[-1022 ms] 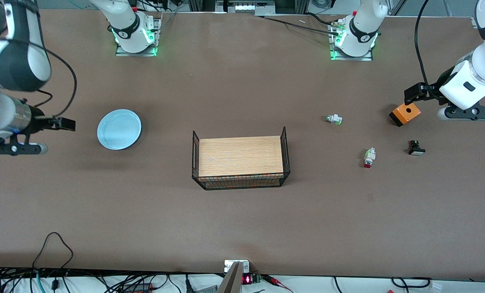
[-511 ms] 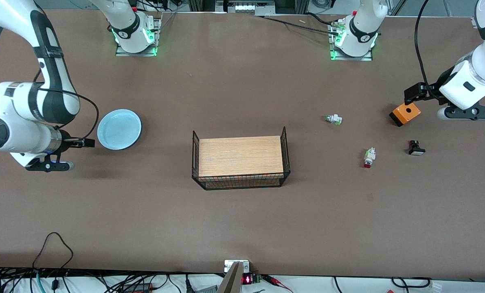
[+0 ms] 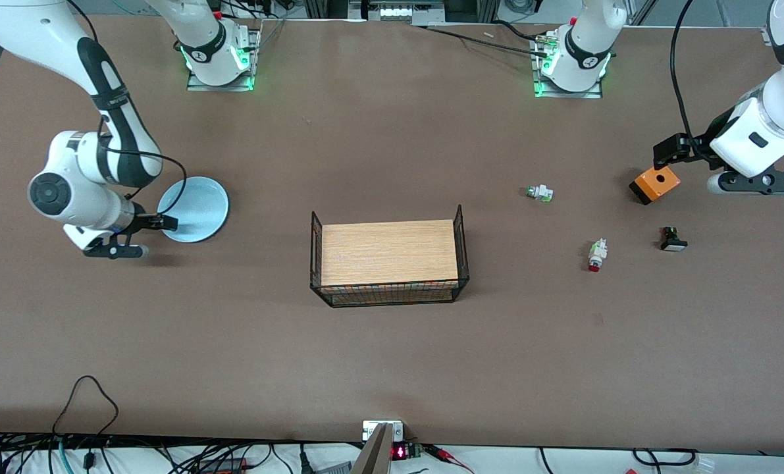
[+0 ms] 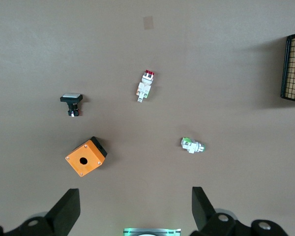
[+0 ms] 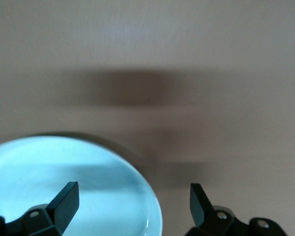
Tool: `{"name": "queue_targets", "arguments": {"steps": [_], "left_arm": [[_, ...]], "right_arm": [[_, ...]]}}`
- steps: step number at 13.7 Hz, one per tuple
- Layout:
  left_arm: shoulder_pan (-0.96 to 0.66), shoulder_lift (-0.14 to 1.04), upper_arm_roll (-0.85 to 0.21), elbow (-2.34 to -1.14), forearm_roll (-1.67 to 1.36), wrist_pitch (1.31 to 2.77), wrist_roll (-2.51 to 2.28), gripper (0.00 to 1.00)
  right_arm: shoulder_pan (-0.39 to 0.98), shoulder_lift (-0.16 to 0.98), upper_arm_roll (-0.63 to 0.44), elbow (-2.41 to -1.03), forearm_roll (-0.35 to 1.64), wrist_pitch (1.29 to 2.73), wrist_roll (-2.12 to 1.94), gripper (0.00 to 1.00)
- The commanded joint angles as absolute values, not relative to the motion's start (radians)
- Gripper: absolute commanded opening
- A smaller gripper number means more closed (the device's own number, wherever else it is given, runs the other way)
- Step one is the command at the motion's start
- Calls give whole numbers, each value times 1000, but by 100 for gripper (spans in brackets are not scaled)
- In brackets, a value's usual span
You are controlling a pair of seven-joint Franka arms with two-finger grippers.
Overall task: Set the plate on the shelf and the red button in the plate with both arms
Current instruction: 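Grasp the plate rim with the right gripper and lift it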
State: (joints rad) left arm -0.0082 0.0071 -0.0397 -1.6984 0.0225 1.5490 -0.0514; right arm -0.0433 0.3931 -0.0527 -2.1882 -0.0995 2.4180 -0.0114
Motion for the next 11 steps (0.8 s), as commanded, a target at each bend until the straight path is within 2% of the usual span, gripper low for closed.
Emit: {"name": "queue_targets", "arguments": {"steps": [1, 3, 4, 8, 11], "left_arm": [[-2, 8, -41, -1681, 15, 1529, -26, 100], [-2, 8, -41, -1681, 15, 1528, -26, 100], [-2, 8, -41, -1681, 15, 1528, -26, 100], [-2, 8, -41, -1681, 15, 1528, -26, 100], [-2, 8, -41, -1681, 15, 1528, -26, 100]], "right_arm": [[-57, 348, -41, -2264, -114, 2453, -24, 75], [-78, 339, -41, -2276, -114, 2439, -75, 40], [-90, 336, -41, -2276, -114, 2407, -99, 28], [-106, 331, -40, -2276, -112, 2355, -103, 8], [-104, 331, -40, -2276, -112, 2352, -104, 0]]}}
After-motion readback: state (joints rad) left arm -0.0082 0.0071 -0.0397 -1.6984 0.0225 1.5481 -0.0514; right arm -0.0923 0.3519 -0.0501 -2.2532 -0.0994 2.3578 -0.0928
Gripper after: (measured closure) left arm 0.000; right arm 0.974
